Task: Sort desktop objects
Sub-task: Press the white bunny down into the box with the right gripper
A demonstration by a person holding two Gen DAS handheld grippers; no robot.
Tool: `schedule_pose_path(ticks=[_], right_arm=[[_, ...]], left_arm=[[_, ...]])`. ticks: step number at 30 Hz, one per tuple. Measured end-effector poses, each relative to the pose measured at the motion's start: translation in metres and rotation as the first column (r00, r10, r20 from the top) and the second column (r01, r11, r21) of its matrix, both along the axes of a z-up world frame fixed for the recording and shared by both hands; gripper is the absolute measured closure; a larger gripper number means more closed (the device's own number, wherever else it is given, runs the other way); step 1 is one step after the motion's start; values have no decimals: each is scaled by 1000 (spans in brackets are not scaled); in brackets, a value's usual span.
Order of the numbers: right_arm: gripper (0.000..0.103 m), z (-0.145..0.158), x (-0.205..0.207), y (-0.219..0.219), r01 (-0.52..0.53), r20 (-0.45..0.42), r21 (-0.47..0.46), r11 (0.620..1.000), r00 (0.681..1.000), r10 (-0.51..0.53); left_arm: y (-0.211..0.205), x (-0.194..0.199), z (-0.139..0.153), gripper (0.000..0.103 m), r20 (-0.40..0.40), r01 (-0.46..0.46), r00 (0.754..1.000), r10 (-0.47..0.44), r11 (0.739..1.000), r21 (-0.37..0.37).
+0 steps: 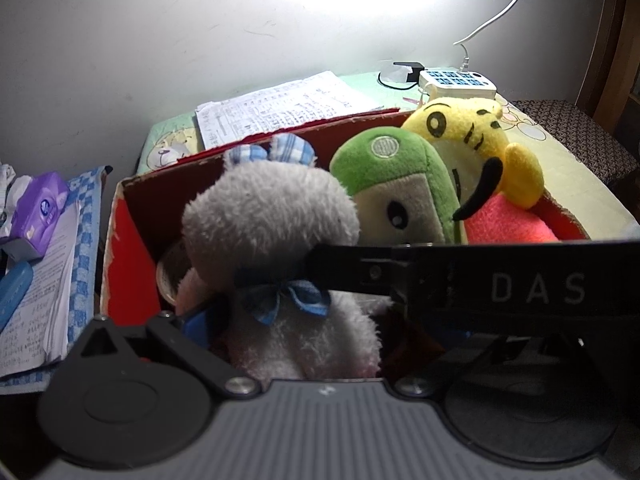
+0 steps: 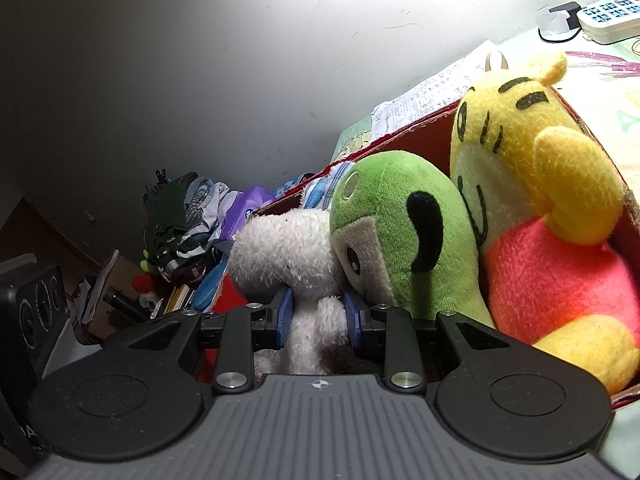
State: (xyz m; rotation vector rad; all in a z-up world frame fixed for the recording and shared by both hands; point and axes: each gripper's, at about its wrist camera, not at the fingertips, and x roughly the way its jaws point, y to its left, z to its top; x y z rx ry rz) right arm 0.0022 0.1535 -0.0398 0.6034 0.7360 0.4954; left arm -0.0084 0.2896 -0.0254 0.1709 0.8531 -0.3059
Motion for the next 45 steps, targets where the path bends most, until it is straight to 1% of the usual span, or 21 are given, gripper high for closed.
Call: schedule_pose_path(ticks=[7, 9, 10, 11, 18, 40, 45], right_arm=[[75, 0, 0, 0, -2, -5, 1, 1000, 1000, 2], [75, -2, -2, 3, -7, -4, -11, 1000, 1000, 7], [75, -2, -5, 2, -9, 9, -30, 999, 1000, 9], [75, -1, -6, 3, -10, 14, -42, 999, 1000, 10], [75, -3, -6, 0, -17, 22, -46, 999, 1000, 18], [73, -4, -8, 0, -36, 72, -52, 998, 997, 39], [73, -4, -8, 0, -36, 75, -52, 998, 996, 40]], left_arm=[[4, 1, -2, 0, -40, -45, 998, 43, 998, -41], [6, 4, -3, 0, -70, -70, 995, 65, 995, -66], [7, 5, -4, 0, -82, -77, 994, 71, 994, -75], [7, 5, -4, 0, -84, -81, 994, 74, 994, -75], [6, 3, -5, 0, -79, -97, 993, 90, 992, -80], [12, -9, -9, 0, 8, -121, 992, 123, 985, -126], [12, -9, -9, 0, 13, -120, 992, 123, 985, -125]])
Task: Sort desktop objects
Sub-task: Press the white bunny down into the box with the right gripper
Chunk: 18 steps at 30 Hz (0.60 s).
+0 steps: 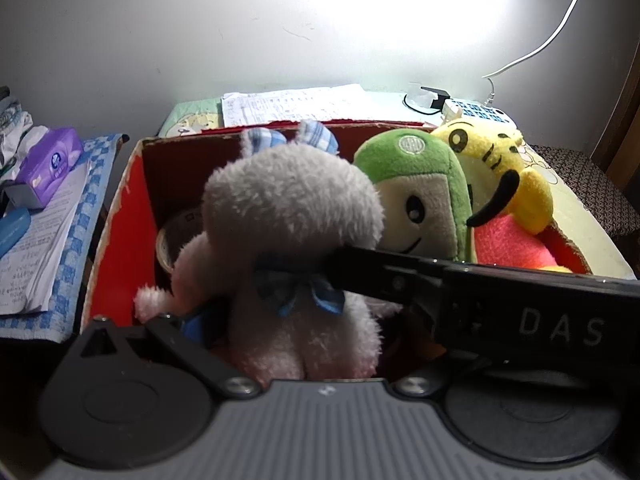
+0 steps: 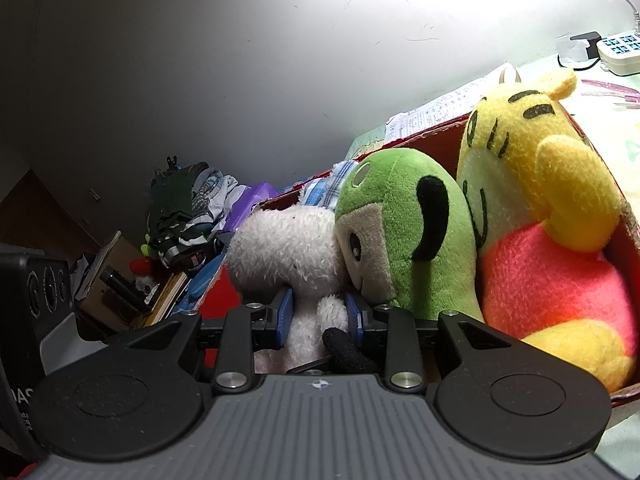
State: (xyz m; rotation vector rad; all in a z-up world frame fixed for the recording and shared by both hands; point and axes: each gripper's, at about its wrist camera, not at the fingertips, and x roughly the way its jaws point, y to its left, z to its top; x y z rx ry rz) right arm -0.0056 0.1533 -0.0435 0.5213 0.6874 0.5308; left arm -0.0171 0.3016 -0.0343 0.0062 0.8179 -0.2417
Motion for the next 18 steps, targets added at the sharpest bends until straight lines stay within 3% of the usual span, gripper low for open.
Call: schedule_pose_path(ticks=[7, 18], right_arm=[[73, 2, 1, -1, -6, -7, -3, 1000, 1000, 6], [70, 14, -10, -10, 23, -44, -19, 1000, 999, -24]], left_arm=[[-2, -3, 1, 0, 7, -5, 1000, 5, 1000, 6], [-18, -6, 14, 0, -22, -109, 993, 113, 984, 139]])
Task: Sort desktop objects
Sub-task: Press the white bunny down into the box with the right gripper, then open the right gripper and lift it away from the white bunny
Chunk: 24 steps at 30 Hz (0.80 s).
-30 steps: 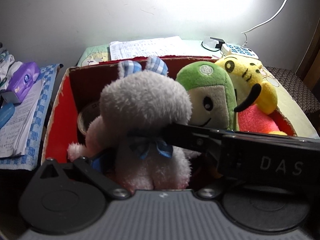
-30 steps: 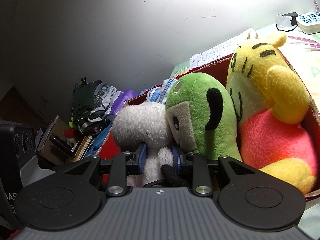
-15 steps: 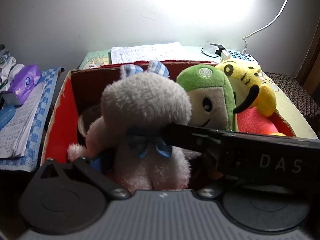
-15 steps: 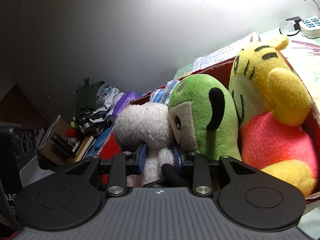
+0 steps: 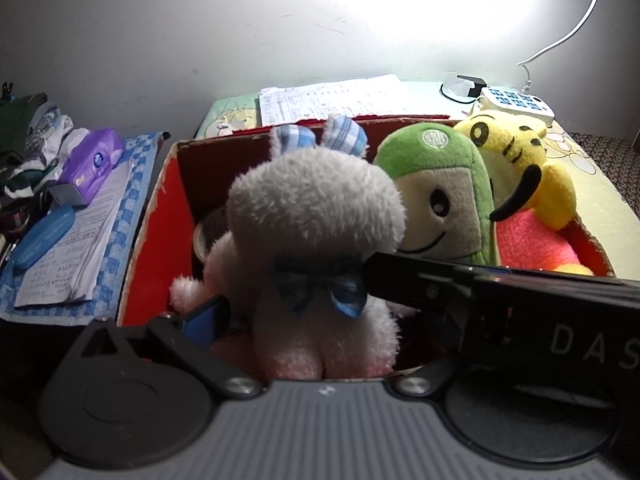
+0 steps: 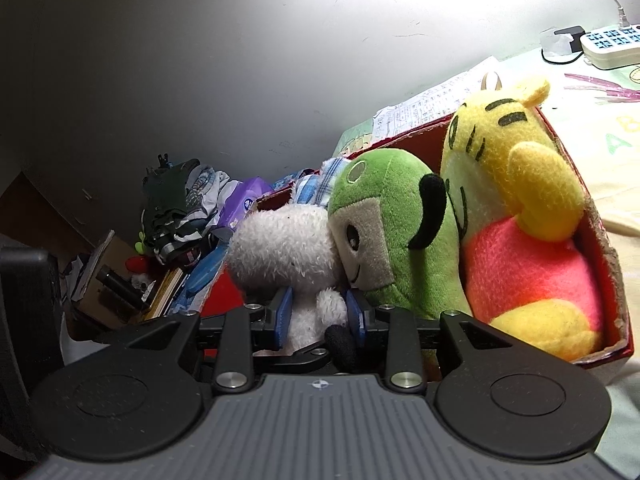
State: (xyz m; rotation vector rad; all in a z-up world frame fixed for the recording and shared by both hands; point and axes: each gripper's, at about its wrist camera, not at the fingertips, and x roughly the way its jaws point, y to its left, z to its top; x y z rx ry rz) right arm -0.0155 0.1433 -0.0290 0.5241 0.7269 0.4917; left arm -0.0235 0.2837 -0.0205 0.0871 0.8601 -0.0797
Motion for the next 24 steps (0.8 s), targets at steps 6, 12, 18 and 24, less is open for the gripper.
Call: schedule_pose_path(ticks=[6, 12, 18, 24], right_arm=[[70, 4, -6, -2, 22, -4, -16, 1000, 1000, -22], [65, 10, -7, 0, 33, -1, -44, 998, 999, -33], [50, 26, -11, -6, 115, 39, -109, 987, 993, -111], [49, 45, -12, -3, 223, 118, -261, 939, 973, -199]], left_arm=[[1, 4, 1, 1, -32, -19, 999, 20, 1000, 14], [3, 6, 1, 1, -51, -26, 998, 27, 999, 24], [5, 5, 12, 1, -43, -27, 999, 29, 999, 34], [6, 1, 32, 1, 10, -11, 1000, 10, 1000, 25]])
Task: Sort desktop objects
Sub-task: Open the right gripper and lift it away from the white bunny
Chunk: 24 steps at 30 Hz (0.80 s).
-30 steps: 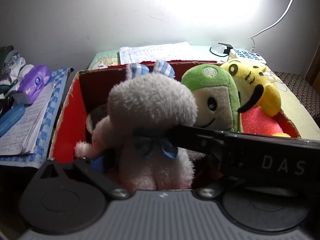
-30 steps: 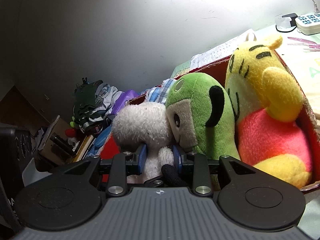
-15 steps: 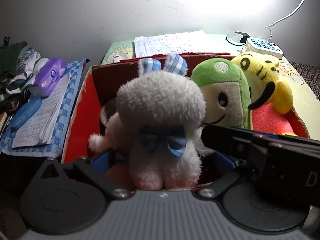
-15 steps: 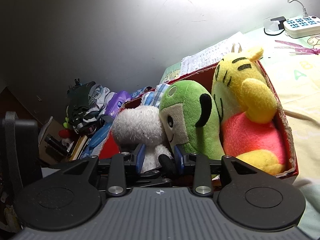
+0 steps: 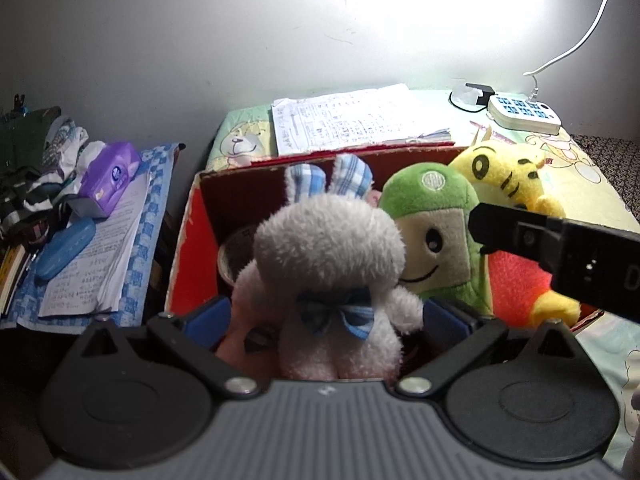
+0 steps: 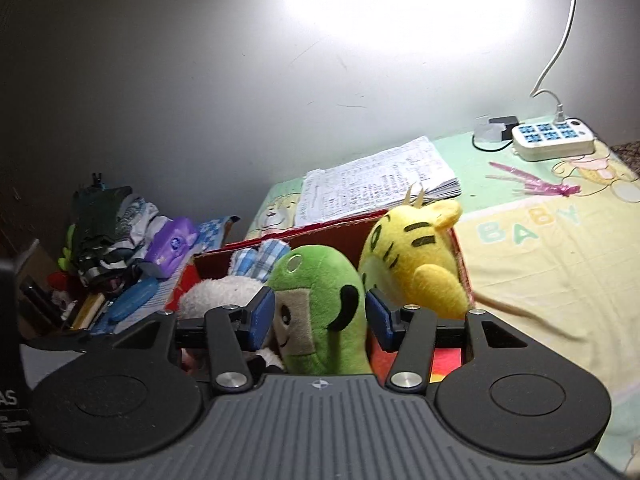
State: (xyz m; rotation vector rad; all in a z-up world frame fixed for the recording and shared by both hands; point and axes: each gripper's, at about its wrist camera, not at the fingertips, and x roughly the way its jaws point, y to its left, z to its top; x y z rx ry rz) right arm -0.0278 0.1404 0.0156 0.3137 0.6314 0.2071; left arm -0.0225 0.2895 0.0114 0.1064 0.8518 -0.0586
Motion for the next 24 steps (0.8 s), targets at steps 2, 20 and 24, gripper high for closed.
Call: schedule_pose_path(ticks=[2, 20, 24], right_arm=[[49, 0, 1, 1, 37, -16, -43, 998, 999, -37], [34, 9, -11, -33, 198, -81, -167, 966, 974, -213], [32, 10, -13, -46, 179, -92, -167, 969, 976, -197]], left_arm=[[-1, -1, 5, 1, 15, 5, 1000, -5, 1000, -1], [-26, -7, 17, 1, -10, 37, 999, -37, 997, -67], [-42, -12, 17, 0, -14, 31, 999, -32, 997, -76]])
